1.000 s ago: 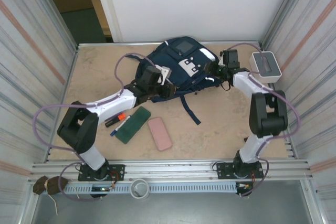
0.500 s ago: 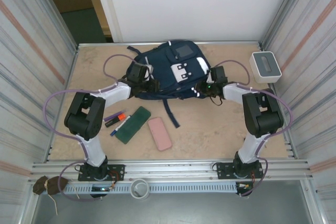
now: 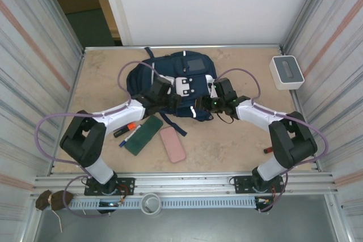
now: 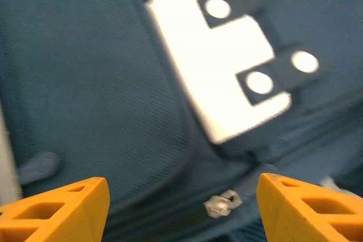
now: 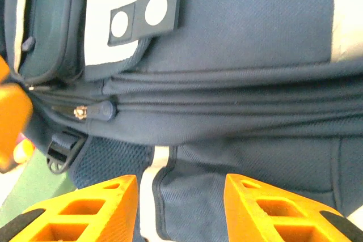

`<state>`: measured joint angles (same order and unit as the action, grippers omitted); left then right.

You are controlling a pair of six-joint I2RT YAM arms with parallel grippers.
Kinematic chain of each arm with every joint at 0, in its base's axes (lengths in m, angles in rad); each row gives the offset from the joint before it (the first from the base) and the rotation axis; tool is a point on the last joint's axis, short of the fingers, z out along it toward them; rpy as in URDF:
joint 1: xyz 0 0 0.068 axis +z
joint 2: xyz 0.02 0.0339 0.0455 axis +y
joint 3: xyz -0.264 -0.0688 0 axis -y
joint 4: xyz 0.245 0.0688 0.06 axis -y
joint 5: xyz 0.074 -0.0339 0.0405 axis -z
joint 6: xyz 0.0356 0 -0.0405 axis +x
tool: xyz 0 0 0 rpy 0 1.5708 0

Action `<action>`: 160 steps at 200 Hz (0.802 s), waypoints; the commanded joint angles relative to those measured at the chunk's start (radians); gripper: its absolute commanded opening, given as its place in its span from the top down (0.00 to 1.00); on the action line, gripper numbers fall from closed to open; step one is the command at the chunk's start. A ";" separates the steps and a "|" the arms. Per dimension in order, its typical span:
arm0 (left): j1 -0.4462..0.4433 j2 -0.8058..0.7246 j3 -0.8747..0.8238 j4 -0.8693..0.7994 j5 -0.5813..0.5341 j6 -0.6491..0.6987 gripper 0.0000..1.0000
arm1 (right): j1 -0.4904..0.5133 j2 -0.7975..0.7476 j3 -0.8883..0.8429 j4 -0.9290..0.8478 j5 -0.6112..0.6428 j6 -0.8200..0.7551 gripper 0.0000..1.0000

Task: Pack the student bag

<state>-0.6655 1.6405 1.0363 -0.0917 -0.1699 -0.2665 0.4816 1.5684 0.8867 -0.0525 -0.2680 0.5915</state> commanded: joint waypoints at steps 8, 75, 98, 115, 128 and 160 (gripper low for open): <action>-0.060 0.062 0.076 -0.054 -0.098 0.000 0.32 | -0.018 0.092 0.022 0.046 0.000 0.022 0.60; -0.083 0.237 0.204 -0.115 -0.104 0.021 0.46 | -0.043 0.148 -0.073 0.135 -0.026 0.078 0.65; -0.082 0.273 0.231 -0.115 -0.121 0.028 0.47 | -0.044 0.146 -0.078 0.127 -0.020 0.067 0.65; -0.077 0.294 0.254 -0.121 -0.120 0.028 0.50 | -0.044 0.151 -0.083 0.125 -0.020 0.064 0.65; -0.073 0.306 0.268 -0.124 -0.118 0.029 0.53 | -0.044 0.154 -0.087 0.125 -0.020 0.062 0.66; -0.071 0.326 0.276 -0.144 -0.117 0.035 0.54 | -0.047 0.150 -0.104 0.119 -0.007 0.054 0.66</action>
<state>-0.7513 1.9312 1.2865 -0.2234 -0.2558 -0.2478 0.4427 1.6932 0.8242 0.1425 -0.2886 0.6464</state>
